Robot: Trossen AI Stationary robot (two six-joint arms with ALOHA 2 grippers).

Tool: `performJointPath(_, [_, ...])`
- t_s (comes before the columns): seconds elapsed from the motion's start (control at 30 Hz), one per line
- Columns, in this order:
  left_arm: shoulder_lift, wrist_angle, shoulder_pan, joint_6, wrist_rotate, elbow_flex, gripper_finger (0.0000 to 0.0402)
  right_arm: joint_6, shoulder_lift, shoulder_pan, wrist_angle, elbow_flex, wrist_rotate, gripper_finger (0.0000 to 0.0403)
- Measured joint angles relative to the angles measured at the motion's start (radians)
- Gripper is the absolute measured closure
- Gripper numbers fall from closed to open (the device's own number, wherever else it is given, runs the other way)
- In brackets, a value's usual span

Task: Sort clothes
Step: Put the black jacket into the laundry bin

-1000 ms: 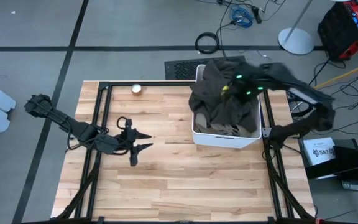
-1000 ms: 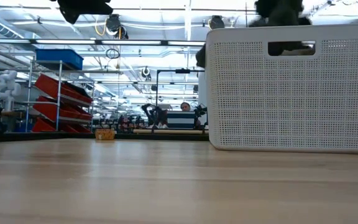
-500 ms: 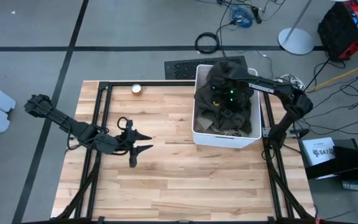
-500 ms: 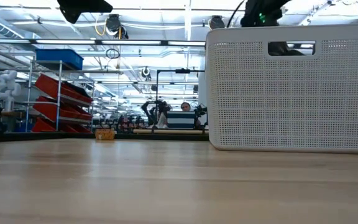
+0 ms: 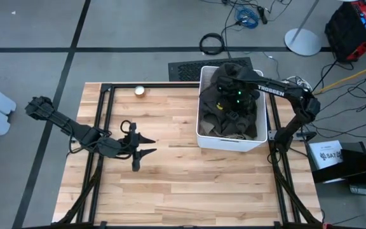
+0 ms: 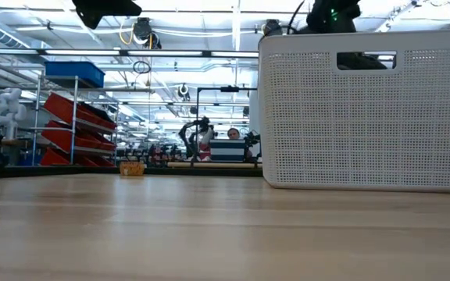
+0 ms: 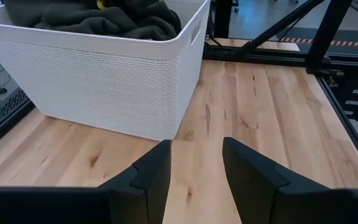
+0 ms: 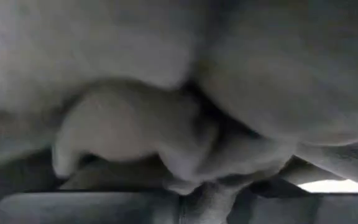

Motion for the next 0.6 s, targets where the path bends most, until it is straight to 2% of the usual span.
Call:
performJointPath(0.17, [0.0,0.001,0.0,0.0,0.001,0.0,0.0247,0.003,-0.023,0.003,-0.001,0.091,-0.006,0.0266])
performJointPath(0.37, [0.0,0.001,0.0,0.0,0.002,0.0,0.0247,-0.002,-0.045,0.003,0.004,0.274,-0.011,0.0193])
performJointPath(0.47, [0.0,0.001,0.0,0.0,0.008,0.0,0.0247,-0.002,-0.048,0.003,0.002,0.383,-0.012,0.017])
performJointPath(0.6, [0.0,0.001,0.0,-0.001,0.031,0.0,0.0247,-0.003,-0.048,0.003,0.001,0.511,-0.015,0.0158])
